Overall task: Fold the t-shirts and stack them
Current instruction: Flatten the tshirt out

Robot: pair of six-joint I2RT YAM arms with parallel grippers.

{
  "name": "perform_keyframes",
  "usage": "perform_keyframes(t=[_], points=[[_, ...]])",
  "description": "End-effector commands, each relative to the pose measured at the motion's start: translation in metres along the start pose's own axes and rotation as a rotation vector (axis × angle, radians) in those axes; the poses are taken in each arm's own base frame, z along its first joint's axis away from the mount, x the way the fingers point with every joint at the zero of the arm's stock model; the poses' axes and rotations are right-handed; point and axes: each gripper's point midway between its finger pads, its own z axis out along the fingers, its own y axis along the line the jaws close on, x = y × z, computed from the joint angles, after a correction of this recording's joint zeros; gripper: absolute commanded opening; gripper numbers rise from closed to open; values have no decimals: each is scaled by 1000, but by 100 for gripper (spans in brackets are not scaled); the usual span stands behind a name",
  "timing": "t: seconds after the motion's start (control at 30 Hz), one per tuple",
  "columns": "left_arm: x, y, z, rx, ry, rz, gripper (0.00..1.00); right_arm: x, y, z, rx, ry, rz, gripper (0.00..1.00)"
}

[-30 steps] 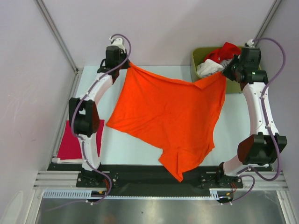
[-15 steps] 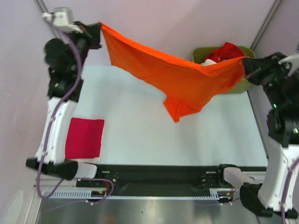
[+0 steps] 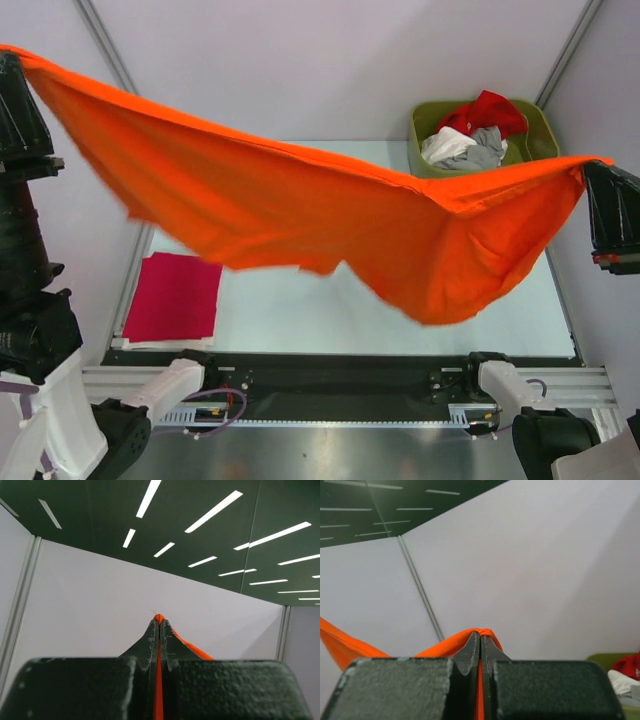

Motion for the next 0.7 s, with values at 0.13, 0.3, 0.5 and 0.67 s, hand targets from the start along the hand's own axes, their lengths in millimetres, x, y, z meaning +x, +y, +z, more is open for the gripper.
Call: perform_keyframes(t=[0.13,0.3,0.5,0.67], points=[[160,40,28,-80,297,89,0,94,-82,47,219,258,97,0],[309,65,18,-55,525,117,0,186,-143,43,361,421,132,0],[505,94,-36,-43,799,39,0,290,-229,18,609,580,110,0],[647,112,-76,-59,949,-87,0,350,-296,15,731,661,72,0]])
